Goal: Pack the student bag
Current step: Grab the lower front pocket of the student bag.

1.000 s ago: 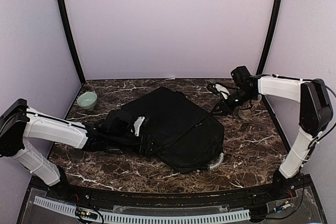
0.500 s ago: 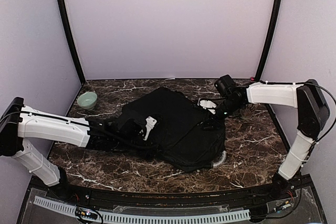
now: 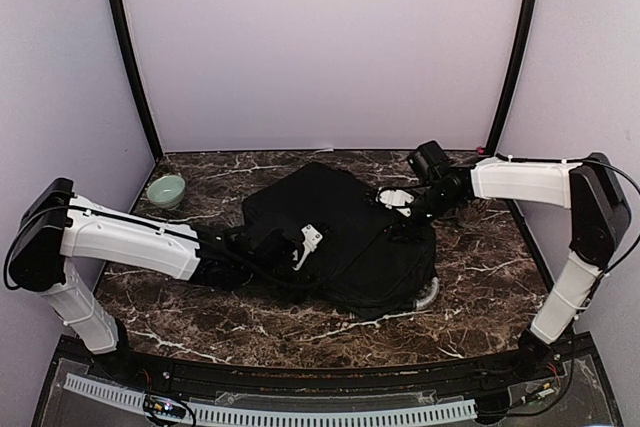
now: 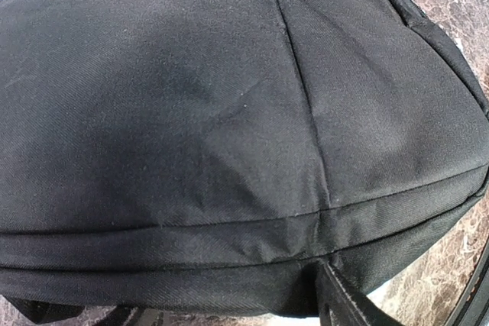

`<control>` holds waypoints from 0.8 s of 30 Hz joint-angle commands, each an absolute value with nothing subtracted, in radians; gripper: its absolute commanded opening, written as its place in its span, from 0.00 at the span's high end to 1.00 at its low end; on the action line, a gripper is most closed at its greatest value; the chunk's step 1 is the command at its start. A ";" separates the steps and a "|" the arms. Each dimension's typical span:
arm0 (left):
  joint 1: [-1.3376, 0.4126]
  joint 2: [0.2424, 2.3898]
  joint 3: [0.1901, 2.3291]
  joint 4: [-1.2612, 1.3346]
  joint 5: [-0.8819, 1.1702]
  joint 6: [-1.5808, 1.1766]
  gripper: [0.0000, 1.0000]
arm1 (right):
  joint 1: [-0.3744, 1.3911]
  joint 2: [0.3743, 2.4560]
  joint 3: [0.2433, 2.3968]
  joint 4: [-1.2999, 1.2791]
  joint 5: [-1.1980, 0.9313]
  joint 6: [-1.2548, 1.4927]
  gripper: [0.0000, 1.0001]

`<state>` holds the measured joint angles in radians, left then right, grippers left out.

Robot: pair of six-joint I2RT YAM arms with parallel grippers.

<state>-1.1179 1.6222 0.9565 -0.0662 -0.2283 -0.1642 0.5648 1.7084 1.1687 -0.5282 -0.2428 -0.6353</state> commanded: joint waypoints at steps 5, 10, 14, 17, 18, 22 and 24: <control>-1.125 1.477 0.914 -0.176 -0.281 -0.131 0.33 | 0.557 1.638 1.194 -0.572 -0.168 -0.710 0.63; -1.126 1.428 0.907 -0.197 -0.293 -0.123 0.32 | 0.557 1.675 1.212 -0.566 -0.172 -0.742 0.63; -1.127 1.443 0.923 -0.154 -0.284 -0.105 0.31 | 0.558 1.717 1.229 -0.547 -0.187 -0.739 0.63; -1.137 1.500 0.955 -0.106 -0.268 -0.069 0.30 | 0.558 1.754 1.240 -0.526 -0.172 -0.743 0.66; -1.141 1.520 0.966 -0.080 -0.268 -0.059 0.30 | 0.558 1.764 1.242 -0.516 -0.167 -0.744 0.67; -1.149 1.603 1.009 0.023 -0.254 -0.009 0.31 | 0.558 1.802 1.245 -0.485 -0.165 -0.753 0.71; -1.149 1.648 1.040 0.054 -0.256 0.018 0.31 | 0.558 1.824 1.252 -0.489 -0.181 -0.763 0.73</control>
<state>-1.1431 1.5932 0.9775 -0.0521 -0.2672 -0.0547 0.5602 1.7840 1.2179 -0.5243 -0.1761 -0.7437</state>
